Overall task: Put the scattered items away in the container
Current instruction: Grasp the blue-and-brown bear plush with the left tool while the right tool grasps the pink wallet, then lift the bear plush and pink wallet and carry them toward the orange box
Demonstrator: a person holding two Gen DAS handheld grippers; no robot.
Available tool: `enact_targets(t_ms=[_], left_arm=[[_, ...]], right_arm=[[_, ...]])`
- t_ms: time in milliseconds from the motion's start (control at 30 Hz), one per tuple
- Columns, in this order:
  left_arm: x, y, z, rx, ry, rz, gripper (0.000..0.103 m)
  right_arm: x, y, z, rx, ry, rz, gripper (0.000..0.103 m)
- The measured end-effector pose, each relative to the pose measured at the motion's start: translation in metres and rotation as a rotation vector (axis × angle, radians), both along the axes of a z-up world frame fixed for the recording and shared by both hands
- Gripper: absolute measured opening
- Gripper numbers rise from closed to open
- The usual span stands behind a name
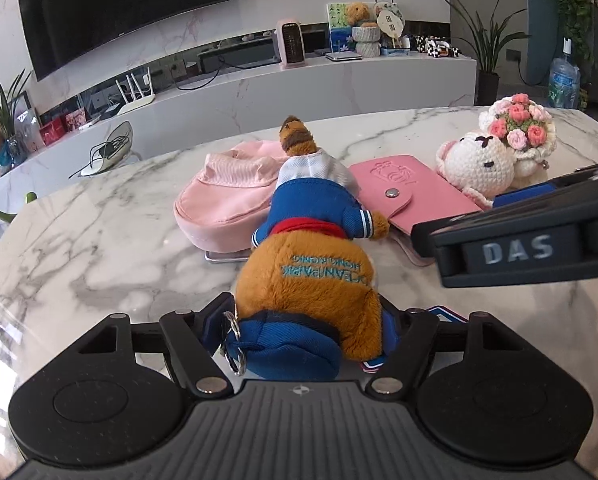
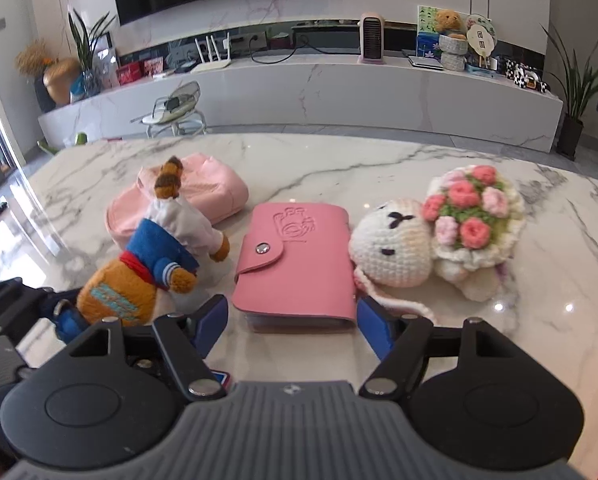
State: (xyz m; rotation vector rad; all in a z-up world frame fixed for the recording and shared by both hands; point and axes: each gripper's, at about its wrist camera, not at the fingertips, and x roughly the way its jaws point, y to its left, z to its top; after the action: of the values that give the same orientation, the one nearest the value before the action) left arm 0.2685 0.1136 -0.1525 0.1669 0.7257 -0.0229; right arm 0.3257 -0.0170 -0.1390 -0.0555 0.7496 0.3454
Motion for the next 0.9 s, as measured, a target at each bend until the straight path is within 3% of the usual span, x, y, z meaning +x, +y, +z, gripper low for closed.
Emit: enact_targets(t_ms=[100,300,400,500,533,767,900], left_arm=[[-0.002,0.001,0.000,-0.002,-0.011,-0.008,0.083],[-0.002,0.004,-0.001,-0.020,-0.018,-0.008,0.083],[-0.001,0.006,0.000,-0.033,-0.019,-0.005,0.083],[0.000,0.007,-0.001,-0.051,-0.014,0.003,0.083],[0.000,0.008,-0.001,-0.055,-0.013,0.005,0.082],[-0.003,0.004,0.002,-0.044,0.000,-0.001,0.074],[-0.009,0.002,0.003,-0.044,0.013,0.008,0.073]], right_arm=[[0.003,0.007,-0.005,-0.042,-0.014,0.006,0.081],[0.015,0.017,-0.020,-0.111,-0.009,-0.006,0.084],[0.018,0.017,-0.022,-0.085,-0.017,-0.020,0.085],[0.018,0.018,-0.022,-0.083,-0.021,-0.024,0.082],[0.017,0.018,-0.021,-0.084,-0.024,-0.026,0.077],[0.008,0.013,-0.017,-0.093,0.009,-0.023,0.076],[-0.003,0.002,-0.011,-0.045,0.064,-0.037,0.075]])
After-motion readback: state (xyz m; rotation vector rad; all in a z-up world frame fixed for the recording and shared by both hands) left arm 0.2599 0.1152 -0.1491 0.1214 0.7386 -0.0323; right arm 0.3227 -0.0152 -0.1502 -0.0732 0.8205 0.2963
